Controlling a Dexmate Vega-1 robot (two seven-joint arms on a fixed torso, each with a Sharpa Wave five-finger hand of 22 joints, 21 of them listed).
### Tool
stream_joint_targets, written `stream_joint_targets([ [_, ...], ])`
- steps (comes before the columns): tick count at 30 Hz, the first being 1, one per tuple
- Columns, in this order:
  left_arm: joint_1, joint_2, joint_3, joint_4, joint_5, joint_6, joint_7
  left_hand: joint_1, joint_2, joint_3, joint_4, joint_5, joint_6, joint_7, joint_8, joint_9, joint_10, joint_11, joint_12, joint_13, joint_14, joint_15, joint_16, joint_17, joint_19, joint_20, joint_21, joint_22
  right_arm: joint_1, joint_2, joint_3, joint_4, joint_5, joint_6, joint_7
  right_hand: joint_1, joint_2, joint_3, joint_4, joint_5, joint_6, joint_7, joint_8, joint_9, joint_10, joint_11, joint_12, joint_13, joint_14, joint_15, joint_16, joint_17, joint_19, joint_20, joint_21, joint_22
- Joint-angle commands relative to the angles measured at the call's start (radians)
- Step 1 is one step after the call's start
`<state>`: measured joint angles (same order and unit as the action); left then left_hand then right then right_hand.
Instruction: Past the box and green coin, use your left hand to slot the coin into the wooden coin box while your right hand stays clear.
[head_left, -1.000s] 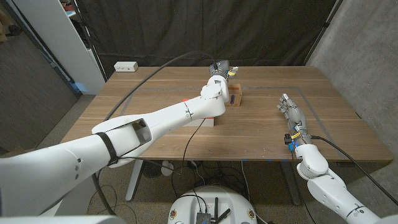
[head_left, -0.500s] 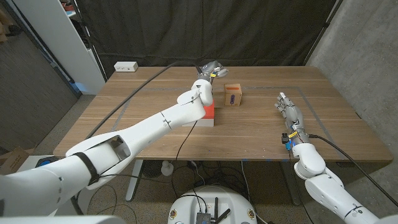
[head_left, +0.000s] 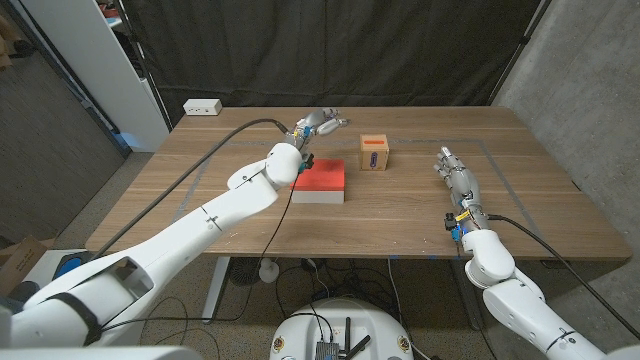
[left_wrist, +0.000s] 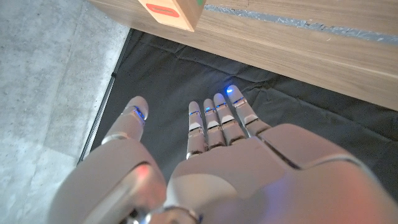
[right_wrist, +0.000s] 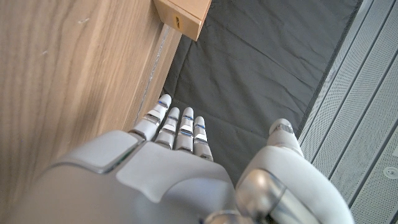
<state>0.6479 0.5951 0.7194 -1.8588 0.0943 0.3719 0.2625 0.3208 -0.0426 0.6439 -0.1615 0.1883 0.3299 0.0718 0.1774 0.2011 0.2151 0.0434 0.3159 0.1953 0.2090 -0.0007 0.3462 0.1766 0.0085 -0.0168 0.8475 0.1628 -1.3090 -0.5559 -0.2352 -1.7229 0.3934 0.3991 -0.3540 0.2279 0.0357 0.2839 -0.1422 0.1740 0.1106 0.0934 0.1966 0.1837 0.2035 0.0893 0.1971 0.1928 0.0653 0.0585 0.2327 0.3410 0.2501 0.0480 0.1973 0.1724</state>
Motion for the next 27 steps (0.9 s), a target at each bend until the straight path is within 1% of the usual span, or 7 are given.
stream_joint_targets([
  [1, 0.291, 0.151, -0.245, -0.051, -0.186, -0.318, 0.025, -0.032, -0.015, -0.026, 0.007, -0.006, -0.048, 0.011, -0.002, -0.009, -0.042, 0.012, -0.031, 0.001, -0.043, 0.012, -0.034, 0.003, -0.03, -0.013, -0.042, 0.002, 0.016, 0.02, -0.032, 0.003, 0.025, 0.023, 0.044, 0.001, -0.002, -0.005, -0.001, 0.003, 0.008, 0.007, 0.005, 0.002, 0.005, 0.0, 0.005, 0.002, 0.007, -0.01, 0.005, 0.005, 0.011, -0.004, 0.005, 0.003],
  [6, 0.371, 0.166, -0.31, -0.014, -0.263, -0.464, 0.006, -0.081, -0.033, -0.056, 0.015, -0.011, -0.109, 0.013, -0.004, -0.016, -0.095, 0.003, -0.067, 0.0, -0.092, 0.02, -0.075, 0.003, -0.074, -0.02, -0.096, 0.002, 0.017, 0.025, -0.036, 0.0, 0.036, 0.036, 0.054, -0.002, -0.002, -0.006, 0.001, 0.003, 0.009, 0.009, 0.004, 0.001, -0.012, -0.003, -0.001, 0.002, 0.005, -0.012, 0.004, 0.005, 0.017, -0.012, 0.006, 0.003],
  [11, 0.429, 0.158, -0.345, 0.029, -0.298, -0.582, 0.0, -0.115, -0.044, -0.079, 0.015, -0.012, -0.173, 0.007, -0.005, -0.02, -0.148, 0.003, -0.099, -0.001, -0.166, 0.023, -0.125, 0.003, -0.143, -0.045, -0.166, 0.003, 0.023, 0.022, -0.04, -0.002, 0.063, 0.035, 0.08, -0.005, -0.003, -0.008, 0.002, 0.002, 0.006, -0.001, 0.002, 0.001, -0.033, -0.006, -0.008, 0.002, 0.005, -0.009, 0.003, 0.006, 0.019, -0.012, 0.006, 0.003],
  [14, 0.45, 0.139, -0.358, 0.068, -0.333, -0.642, -0.012, -0.125, -0.048, -0.085, 0.014, -0.013, -0.19, 0.006, -0.004, -0.021, -0.164, 0.003, -0.106, -0.002, -0.178, 0.026, -0.135, 0.003, -0.156, -0.056, -0.184, 0.003, 0.038, 0.019, -0.048, 0.009, 0.078, 0.036, 0.108, -0.006, -0.003, -0.008, 0.002, 0.002, 0.005, -0.002, 0.001, 0.001, -0.034, -0.005, -0.008, 0.002, 0.001, -0.009, 0.002, 0.006, 0.021, -0.011, 0.006, 0.003],
  [18, 0.468, 0.098, -0.373, 0.134, -0.434, -0.726, -0.064, -0.129, -0.05, -0.088, 0.014, -0.013, -0.191, 0.006, -0.003, -0.021, -0.164, 0.003, -0.107, -0.002, -0.182, 0.023, -0.137, 0.003, -0.158, -0.064, -0.19, 0.003, 0.051, 0.014, -0.057, 0.025, 0.107, 0.043, 0.15, -0.009, -0.004, -0.01, 0.003, 0.002, 0.002, 0.02, -0.001, 0.001, -0.035, -0.003, -0.006, 0.001, -0.008, -0.009, -0.002, 0.006, 0.019, -0.012, 0.004, 0.003],
  [21, 0.479, 0.075, -0.38, 0.164, -0.508, -0.755, -0.104, -0.134, -0.052, -0.092, 0.014, -0.014, -0.181, 0.004, 0.003, -0.022, -0.156, 0.0, -0.104, -0.002, -0.172, 0.018, -0.135, 0.003, -0.148, -0.067, -0.194, 0.003, 0.056, 0.011, -0.059, 0.036, 0.123, 0.052, 0.173, -0.01, -0.005, -0.011, 0.003, 0.001, 0.001, 0.026, -0.001, 0.001, -0.037, -0.002, -0.007, 0.001, -0.008, -0.008, -0.002, 0.006, 0.017, -0.013, 0.003, 0.003],
  [27, 0.512, 0.049, -0.386, 0.166, -0.521, -0.754, -0.079, -0.139, -0.053, -0.095, 0.014, -0.014, -0.17, 0.006, 0.008, -0.022, -0.144, -0.006, -0.101, -0.003, -0.163, 0.019, -0.135, 0.002, -0.138, -0.067, -0.2, 0.003, 0.068, 0.011, -0.06, 0.057, 0.13, 0.075, 0.194, -0.013, -0.005, -0.012, 0.004, 0.001, 0.002, 0.028, -0.002, 0.001, -0.039, -0.001, -0.006, 0.001, -0.01, -0.008, -0.003, 0.006, 0.015, -0.015, 0.002, 0.003],
])
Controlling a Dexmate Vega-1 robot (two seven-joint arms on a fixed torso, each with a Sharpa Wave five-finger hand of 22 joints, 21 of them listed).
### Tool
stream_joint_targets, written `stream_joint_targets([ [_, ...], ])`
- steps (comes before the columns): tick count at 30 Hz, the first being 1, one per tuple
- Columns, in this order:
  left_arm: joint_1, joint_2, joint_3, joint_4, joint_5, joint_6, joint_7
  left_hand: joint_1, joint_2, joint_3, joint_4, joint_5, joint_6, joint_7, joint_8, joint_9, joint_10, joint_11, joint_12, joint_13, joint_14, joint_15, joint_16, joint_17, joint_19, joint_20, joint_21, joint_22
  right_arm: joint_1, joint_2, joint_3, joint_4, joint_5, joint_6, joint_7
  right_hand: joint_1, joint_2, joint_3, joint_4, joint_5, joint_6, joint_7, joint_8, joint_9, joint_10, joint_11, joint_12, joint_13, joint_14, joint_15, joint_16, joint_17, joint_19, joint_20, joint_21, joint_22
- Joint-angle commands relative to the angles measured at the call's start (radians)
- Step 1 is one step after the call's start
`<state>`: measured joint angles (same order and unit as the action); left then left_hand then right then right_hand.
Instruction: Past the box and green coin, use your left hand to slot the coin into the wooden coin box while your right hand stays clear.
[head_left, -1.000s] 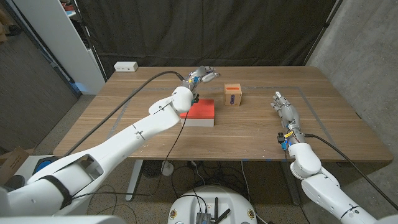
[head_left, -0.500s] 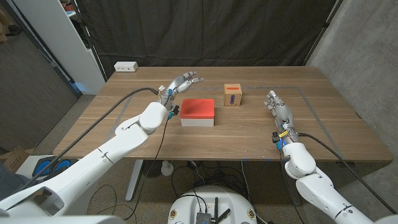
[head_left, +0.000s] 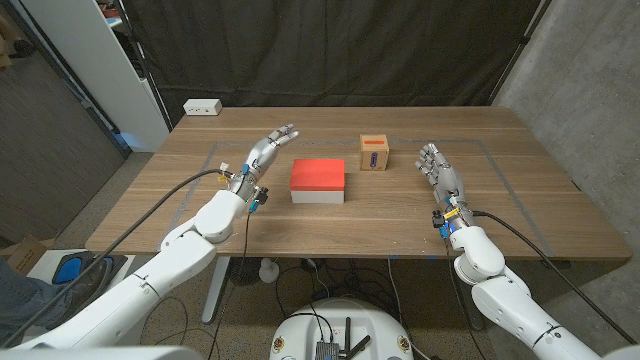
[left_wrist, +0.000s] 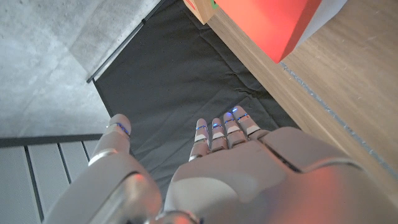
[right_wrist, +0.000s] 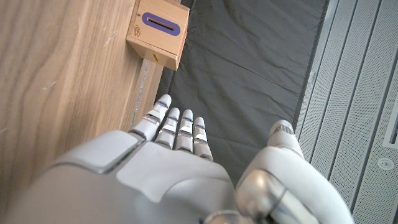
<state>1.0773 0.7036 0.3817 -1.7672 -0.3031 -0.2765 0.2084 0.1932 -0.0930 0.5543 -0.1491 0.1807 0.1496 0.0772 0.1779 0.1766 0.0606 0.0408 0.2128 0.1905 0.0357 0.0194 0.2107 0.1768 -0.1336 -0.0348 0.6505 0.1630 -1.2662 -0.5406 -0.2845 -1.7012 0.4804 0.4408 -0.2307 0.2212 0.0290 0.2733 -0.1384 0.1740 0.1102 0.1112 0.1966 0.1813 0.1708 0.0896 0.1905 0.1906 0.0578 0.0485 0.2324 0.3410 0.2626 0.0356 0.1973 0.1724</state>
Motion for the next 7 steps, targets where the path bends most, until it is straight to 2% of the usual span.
stream_joint_targets([
  [1, 0.084, -0.067, -0.049, 0.078, -0.131, -0.11, -0.026, -0.012, -0.002, -0.005, 0.001, -0.006, 0.013, 0.001, 0.009, 0.002, 0.012, -0.003, 0.003, 0.002, 0.012, -0.002, 0.001, 0.002, 0.006, -0.049, -0.004, 0.003, 0.028, -0.006, -0.012, 0.04, 0.039, 0.038, 0.074, -0.006, 0.001, -0.002, 0.0, 0.001, 0.002, 0.01, -0.001, 0.003, -0.006, -0.001, 0.0, 0.003, -0.002, 0.003, -0.003, 0.006, 0.002, -0.003, 0.002, 0.003],
  [7, 0.078, -0.087, -0.044, 0.082, -0.11, -0.115, -0.011, -0.013, -0.001, -0.006, 0.001, -0.006, 0.02, -0.002, 0.011, 0.002, 0.02, -0.002, 0.005, 0.002, 0.018, -0.004, 0.002, 0.002, 0.01, -0.048, -0.008, 0.003, 0.037, -0.001, -0.014, 0.055, 0.043, 0.044, 0.077, -0.008, 0.001, -0.003, 0.001, 0.001, 0.004, 0.01, -0.001, 0.003, -0.005, -0.001, 0.001, 0.003, -0.002, 0.003, -0.003, 0.006, 0.001, -0.003, 0.001, 0.003],
])
